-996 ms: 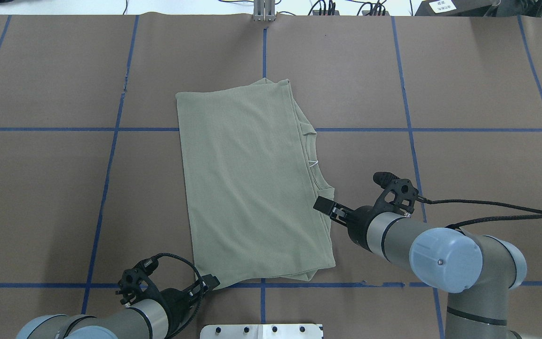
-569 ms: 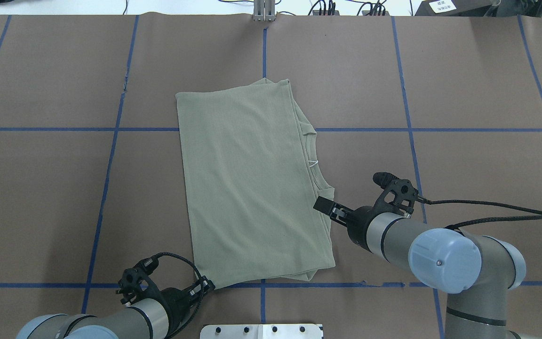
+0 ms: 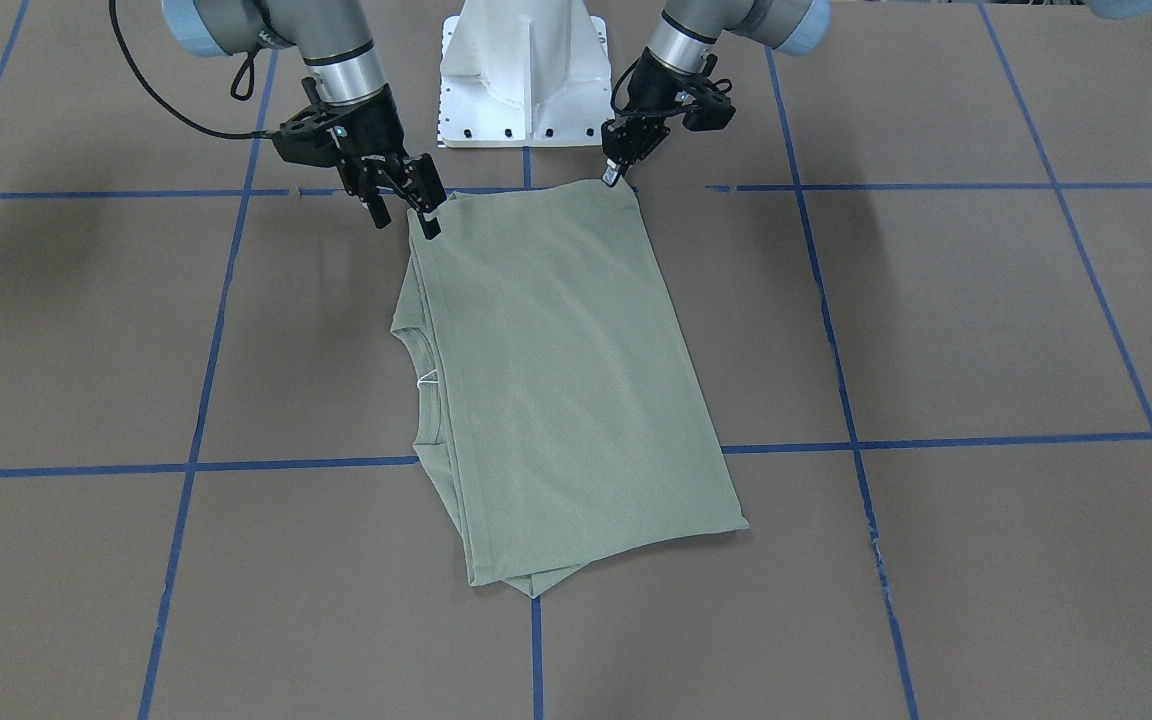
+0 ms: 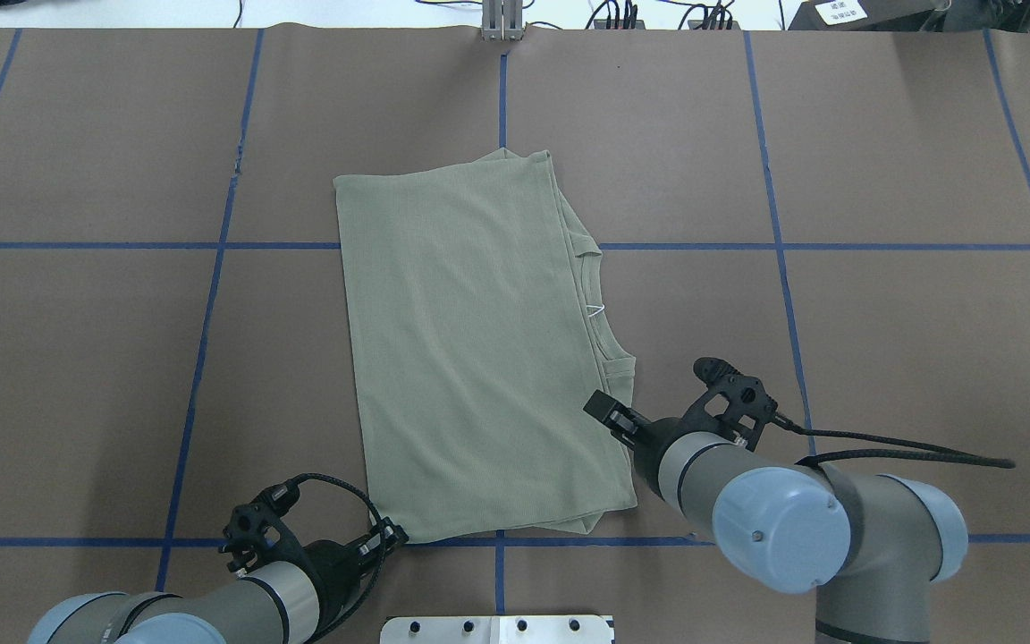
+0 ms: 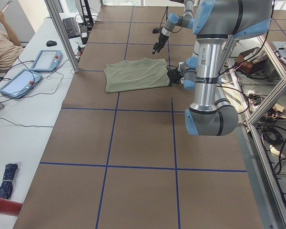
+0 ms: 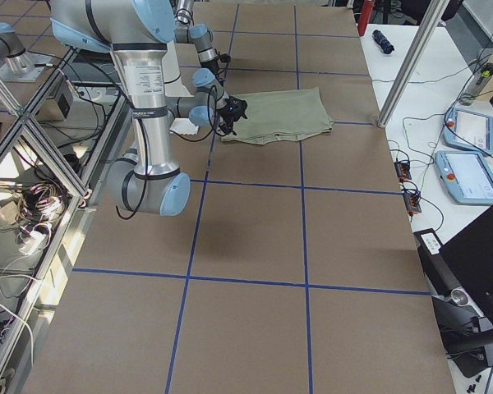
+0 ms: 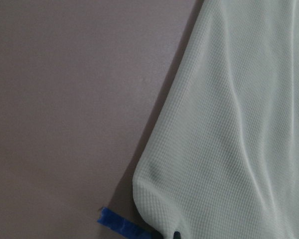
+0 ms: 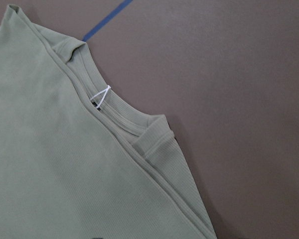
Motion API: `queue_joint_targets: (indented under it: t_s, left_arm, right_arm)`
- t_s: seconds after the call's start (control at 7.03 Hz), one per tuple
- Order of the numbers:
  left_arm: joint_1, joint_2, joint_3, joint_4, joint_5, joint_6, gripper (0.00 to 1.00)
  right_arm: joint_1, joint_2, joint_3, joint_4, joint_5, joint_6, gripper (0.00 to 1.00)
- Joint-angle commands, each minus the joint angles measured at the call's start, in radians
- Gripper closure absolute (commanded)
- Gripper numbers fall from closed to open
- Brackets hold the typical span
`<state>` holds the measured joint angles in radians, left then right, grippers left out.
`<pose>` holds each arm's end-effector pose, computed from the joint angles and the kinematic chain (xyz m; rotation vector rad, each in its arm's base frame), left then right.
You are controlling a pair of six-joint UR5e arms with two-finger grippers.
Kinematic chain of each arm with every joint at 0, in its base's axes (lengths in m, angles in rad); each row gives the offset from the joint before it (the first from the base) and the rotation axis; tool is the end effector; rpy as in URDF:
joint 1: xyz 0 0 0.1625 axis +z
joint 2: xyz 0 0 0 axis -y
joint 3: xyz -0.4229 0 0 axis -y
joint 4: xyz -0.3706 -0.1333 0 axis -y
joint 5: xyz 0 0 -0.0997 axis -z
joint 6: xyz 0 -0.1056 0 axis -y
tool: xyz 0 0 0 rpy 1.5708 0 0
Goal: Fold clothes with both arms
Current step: 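Slide the right gripper toward the left gripper along the near edge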
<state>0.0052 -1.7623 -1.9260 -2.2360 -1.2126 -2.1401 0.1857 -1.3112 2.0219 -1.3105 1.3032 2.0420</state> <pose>0.5256 -0.1676 0.3264 -0.0401 1.2659 -0.7053 -0.4909 -0.2563 0.3047 0.1090 -1.0144 0.7303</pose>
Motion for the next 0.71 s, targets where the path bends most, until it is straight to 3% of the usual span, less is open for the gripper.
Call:
queue_joint_targets:
  t_s: [0.0, 0.57]
  left_arm:
    - [-0.001, -0.002, -0.004, -0.001, 0.001, 0.0, 1.0]
    - [0.004, -0.002, -0.01, -0.001, 0.001, 0.0, 1.0]
  right_arm:
    - [-0.081, 0.047, -0.02, -0.122, -0.018, 0.033, 0.07]
    - [-0.104, 0.06, -0.064, -0.122, -0.032, 0.041, 0.08]
